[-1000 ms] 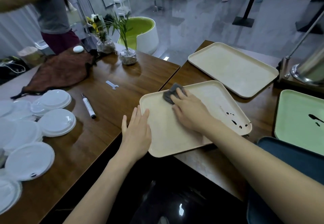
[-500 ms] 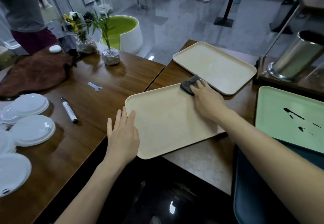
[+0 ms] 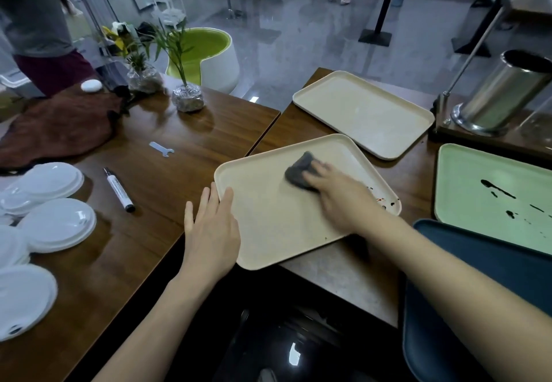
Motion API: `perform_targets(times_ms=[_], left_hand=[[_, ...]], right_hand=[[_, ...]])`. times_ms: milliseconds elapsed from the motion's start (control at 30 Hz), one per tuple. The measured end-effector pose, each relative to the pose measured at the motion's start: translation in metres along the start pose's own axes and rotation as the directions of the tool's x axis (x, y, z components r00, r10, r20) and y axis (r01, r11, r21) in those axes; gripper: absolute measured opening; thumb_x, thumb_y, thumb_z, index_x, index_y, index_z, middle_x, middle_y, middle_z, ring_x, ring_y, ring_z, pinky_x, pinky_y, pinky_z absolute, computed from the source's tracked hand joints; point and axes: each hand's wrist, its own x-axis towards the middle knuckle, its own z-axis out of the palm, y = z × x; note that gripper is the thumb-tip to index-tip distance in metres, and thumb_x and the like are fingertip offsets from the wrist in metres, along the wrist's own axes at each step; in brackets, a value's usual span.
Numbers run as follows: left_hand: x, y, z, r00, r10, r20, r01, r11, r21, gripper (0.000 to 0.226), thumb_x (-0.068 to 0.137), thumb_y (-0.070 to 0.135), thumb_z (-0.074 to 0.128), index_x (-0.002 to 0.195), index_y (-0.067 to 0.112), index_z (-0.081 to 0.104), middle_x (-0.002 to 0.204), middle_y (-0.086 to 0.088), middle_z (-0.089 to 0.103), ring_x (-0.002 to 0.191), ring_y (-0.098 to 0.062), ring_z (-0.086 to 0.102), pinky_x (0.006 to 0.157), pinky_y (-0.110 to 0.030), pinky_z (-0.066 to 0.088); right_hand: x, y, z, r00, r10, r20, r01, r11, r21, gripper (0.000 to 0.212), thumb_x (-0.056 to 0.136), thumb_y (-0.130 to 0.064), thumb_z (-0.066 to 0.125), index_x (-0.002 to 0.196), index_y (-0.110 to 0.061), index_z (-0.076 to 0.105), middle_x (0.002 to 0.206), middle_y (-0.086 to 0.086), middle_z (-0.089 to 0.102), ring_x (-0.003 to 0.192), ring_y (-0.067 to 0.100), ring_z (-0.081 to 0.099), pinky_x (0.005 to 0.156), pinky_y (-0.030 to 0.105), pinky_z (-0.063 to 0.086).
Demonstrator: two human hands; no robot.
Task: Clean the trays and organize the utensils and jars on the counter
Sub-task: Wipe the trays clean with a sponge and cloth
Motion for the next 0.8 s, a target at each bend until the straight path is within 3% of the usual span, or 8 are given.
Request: perform_targets(times_ms=[67,100,233,300,400,567,700,800], left_hand=[[0.0,0.0,0.001,1.0,-0.004,-0.002,0.004,1.0,0.002,0.058,0.103,0.013,0.028,0.161,0.02,0.023,0.171,-0.009,0.009,0.158,-0.021,0.0,0.125,-0.05,-0.005],[0.0,0.001,0.001,1.0,-0.007,-0.003,0.007,1.0,0.005,0.058,0.103,0.013,0.028,0.16,0.02,0.023,0.171,-0.008,0.009,0.158,-0.021,0.0,0.125,-0.05,-0.005],[0.0,0.002,-0.001,1.0,-0.003,-0.016,0.003,1.0,0.011,0.059,0.101,0.012,0.034,0.16,0.02,0.025,0.171,-0.008,0.01,0.158,-0.021,0.002,0.125,-0.048,-0.004],[0.0,0.001,-0.001,1.0,0.014,-0.011,-0.013,1.0,0.028,0.058,0.102,0.013,0.033,0.159,0.02,0.026,0.171,-0.009,0.012,0.158,-0.021,0.003,0.125,-0.049,-0.001],[0.002,-0.003,-0.001,1.0,0.01,-0.009,-0.01,0.999,0.039,0.055,0.104,0.015,0.031,0.158,0.02,0.028,0.17,-0.009,0.016,0.158,-0.023,0.006,0.126,-0.051,0.004],[0.004,-0.003,0.0,1.0,0.019,0.015,-0.021,0.994,0.106,0.055,0.102,0.014,0.032,0.157,0.019,0.03,0.169,-0.011,0.02,0.158,-0.028,0.007,0.124,-0.057,0.01],[0.007,0.008,-0.006,1.0,0.008,-0.011,-0.005,0.975,0.223,0.058,0.096,0.013,0.041,0.153,0.021,0.038,0.17,-0.017,0.004,0.157,-0.033,-0.002,0.124,-0.059,0.006],[0.019,0.046,-0.002,0.975,0.218,0.035,-0.22,0.95,0.223,0.054,0.098,0.021,0.045,0.151,0.025,0.04,0.17,-0.016,0.003,0.157,-0.031,0.0,0.124,-0.059,0.002]], right_hand=[[0.014,-0.005,0.002,0.992,0.126,-0.031,-0.126,0.992,-0.007,0.058,0.093,-0.009,0.042,0.148,-0.025,0.043,0.16,0.002,0.03,0.145,0.025,0.027,0.104,0.04,0.043],[0.014,-0.017,0.009,0.994,0.093,-0.059,-0.093,0.996,0.008,0.057,0.091,-0.01,0.043,0.146,-0.023,0.045,0.159,0.003,0.033,0.147,0.025,0.026,0.105,0.042,0.043],[-0.03,-0.081,0.031,0.957,-0.289,-0.012,0.289,0.954,0.082,0.052,0.086,-0.013,0.043,0.133,-0.024,0.061,0.151,0.003,0.049,0.138,0.026,0.045,0.096,0.041,0.052],[-0.048,-0.081,0.015,0.939,-0.34,0.044,0.336,0.938,0.088,0.052,0.09,-0.008,0.047,0.137,-0.028,0.059,0.155,-0.004,0.044,0.14,0.02,0.041,0.095,0.04,0.051],[-0.059,-0.043,-0.006,0.963,-0.229,0.142,0.219,0.972,0.081,0.058,0.093,-0.008,0.045,0.143,-0.038,0.052,0.16,-0.011,0.034,0.146,0.014,0.033,0.106,0.039,0.044],[-0.065,0.031,-0.034,0.98,0.161,0.118,-0.159,0.987,-0.028,0.062,0.096,-0.012,0.042,0.148,-0.046,0.041,0.163,-0.012,0.028,0.141,0.022,0.041,0.098,0.045,0.049],[-0.064,0.04,-0.022,0.979,0.177,0.097,-0.17,0.982,-0.079,0.06,0.096,-0.015,0.041,0.15,-0.041,0.038,0.165,-0.007,0.024,0.146,0.021,0.031,0.099,0.045,0.049],[-0.064,0.036,-0.011,0.987,0.149,0.057,-0.139,0.979,-0.152,0.055,0.094,-0.015,0.042,0.148,-0.025,0.044,0.159,0.007,0.034,0.142,0.029,0.031,0.103,0.045,0.045]])
